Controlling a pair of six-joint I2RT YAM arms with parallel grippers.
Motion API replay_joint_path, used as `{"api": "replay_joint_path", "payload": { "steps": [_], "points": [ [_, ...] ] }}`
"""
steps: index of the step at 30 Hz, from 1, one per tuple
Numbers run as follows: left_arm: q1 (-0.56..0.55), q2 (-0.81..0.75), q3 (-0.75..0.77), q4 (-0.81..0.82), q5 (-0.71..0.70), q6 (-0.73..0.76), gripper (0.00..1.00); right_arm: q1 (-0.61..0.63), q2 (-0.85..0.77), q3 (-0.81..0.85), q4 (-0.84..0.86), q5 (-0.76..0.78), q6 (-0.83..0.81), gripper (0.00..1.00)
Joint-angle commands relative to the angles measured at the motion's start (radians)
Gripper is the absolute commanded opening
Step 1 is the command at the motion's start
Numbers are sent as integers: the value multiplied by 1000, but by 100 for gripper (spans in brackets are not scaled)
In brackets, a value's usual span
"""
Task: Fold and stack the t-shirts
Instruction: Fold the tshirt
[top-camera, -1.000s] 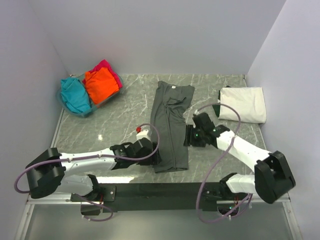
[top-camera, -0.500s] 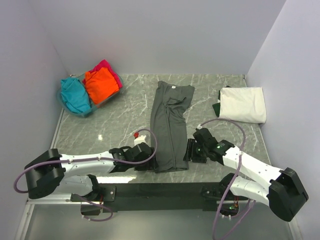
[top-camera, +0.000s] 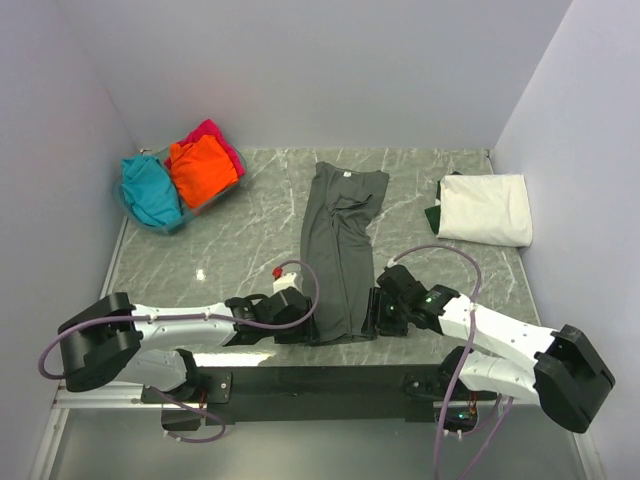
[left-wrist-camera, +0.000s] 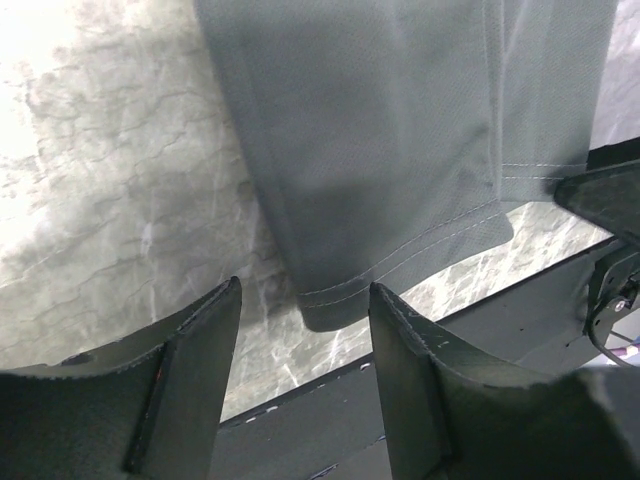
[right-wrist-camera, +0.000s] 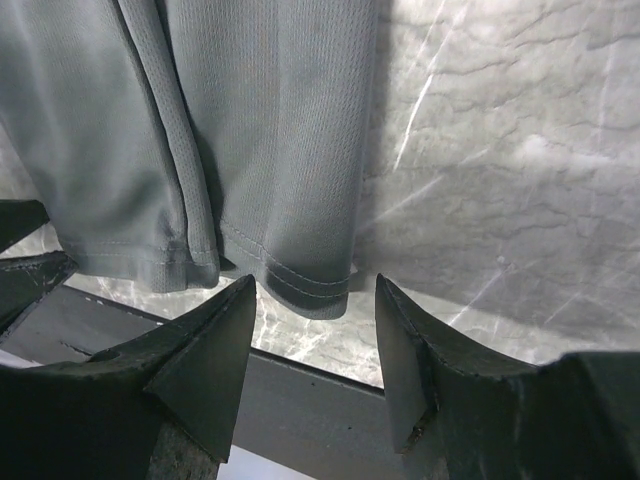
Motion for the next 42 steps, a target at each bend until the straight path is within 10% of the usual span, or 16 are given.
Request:
{"api": "replay_joint_path", "payload": {
  "steps": [1,13,22,26,42],
  "points": [
    [-6,23,12,33,16,-12,60,21,8,-10,38,8,26,58],
    [-9,49,0,38,45,-12,42,51,61,-21,88,-6,43,53],
    [-10,106,12,63,63,14,1,70,79,-11,73,-1,39,19],
    [-10,107,26,18,57,46,1,96,56,-4,27,-12,43,0],
    [-13,27,-11,21,190,129,1,260,-114,-34,-117,-32,212,0]
  ]
}}
